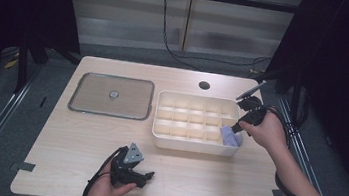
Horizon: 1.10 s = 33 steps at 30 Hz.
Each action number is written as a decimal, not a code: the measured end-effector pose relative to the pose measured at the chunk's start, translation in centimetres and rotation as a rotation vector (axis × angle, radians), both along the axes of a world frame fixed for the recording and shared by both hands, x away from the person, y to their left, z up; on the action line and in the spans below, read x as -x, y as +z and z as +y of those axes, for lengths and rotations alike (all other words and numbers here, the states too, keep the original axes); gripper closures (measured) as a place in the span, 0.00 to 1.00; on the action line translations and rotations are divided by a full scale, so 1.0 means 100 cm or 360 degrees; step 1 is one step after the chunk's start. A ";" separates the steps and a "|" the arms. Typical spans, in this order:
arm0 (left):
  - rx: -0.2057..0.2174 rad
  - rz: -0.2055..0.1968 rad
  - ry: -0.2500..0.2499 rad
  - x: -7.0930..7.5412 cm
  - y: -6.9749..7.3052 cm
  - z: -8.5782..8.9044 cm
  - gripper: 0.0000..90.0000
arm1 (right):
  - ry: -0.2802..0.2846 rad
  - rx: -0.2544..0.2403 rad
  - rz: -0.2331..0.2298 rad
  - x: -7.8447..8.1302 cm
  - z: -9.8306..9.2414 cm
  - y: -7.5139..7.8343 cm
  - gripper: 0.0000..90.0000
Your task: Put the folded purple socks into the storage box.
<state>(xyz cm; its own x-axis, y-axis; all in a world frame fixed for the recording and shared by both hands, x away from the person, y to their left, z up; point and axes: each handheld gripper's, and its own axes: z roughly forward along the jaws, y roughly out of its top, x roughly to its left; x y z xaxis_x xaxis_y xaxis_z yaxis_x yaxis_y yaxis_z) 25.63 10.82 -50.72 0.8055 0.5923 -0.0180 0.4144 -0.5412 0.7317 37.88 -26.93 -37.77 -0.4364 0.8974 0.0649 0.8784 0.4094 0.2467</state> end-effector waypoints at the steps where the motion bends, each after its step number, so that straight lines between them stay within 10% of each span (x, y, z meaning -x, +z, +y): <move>1: 0.0000 0.0000 0.0000 0.000 0.000 0.000 0.22 | 0.0001 -0.0002 0.0001 0.000 0.000 0.000 0.84; 33: -0.0001 0.0001 -0.0001 0.000 0.000 0.000 0.22 | 0.0045 0.0058 0.0049 -0.016 0.013 -0.021 1.00</move>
